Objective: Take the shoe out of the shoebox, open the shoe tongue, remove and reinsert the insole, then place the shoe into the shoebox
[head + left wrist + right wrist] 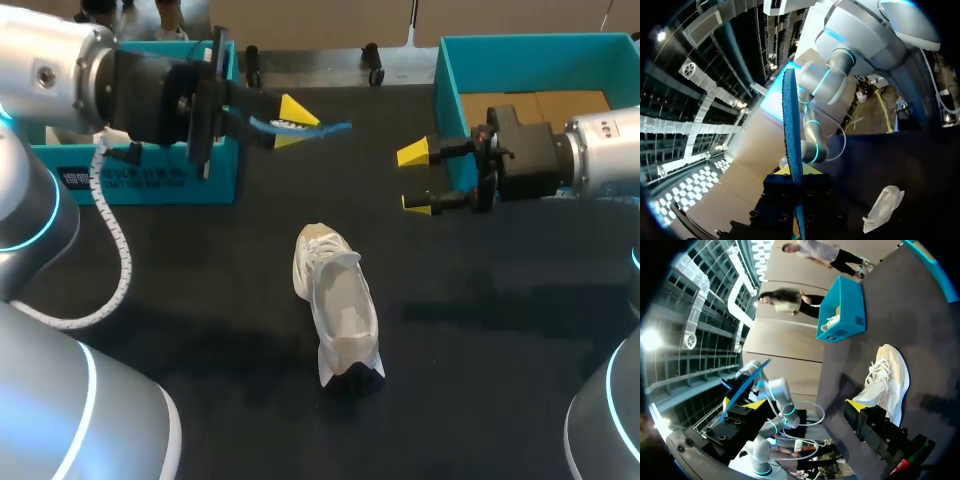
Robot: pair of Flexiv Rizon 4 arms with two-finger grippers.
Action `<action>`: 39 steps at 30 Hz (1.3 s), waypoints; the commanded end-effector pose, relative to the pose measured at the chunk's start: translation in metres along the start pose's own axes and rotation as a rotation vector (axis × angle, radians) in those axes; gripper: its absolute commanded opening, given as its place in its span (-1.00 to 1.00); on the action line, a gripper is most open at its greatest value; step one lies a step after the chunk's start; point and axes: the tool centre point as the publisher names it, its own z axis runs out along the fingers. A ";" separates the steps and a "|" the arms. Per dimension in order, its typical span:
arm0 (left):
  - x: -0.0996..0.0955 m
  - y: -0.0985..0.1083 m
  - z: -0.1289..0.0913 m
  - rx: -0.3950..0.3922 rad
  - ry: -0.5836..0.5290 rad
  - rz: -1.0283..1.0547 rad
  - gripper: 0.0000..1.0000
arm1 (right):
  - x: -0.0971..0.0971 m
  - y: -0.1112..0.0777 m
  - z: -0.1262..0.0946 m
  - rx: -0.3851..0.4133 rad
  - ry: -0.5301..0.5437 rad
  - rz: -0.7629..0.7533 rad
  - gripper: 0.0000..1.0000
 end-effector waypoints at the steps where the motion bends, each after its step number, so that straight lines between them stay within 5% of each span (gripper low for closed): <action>1: 0.008 0.016 0.003 -0.025 0.003 0.098 -1.00 | 0.000 0.000 0.001 -0.002 -0.003 0.001 1.00; 18: 0.013 0.027 0.007 -0.041 -0.014 0.205 -1.00 | 0.000 0.000 0.001 -0.002 -0.003 0.001 1.00; 28: 0.046 0.067 0.023 -0.200 0.047 0.563 -1.00 | 0.000 0.000 0.001 -0.002 -0.003 0.001 1.00; 39: 0.046 0.067 0.023 -0.200 0.047 0.563 -1.00 | 0.000 0.000 0.001 -0.002 -0.003 0.001 1.00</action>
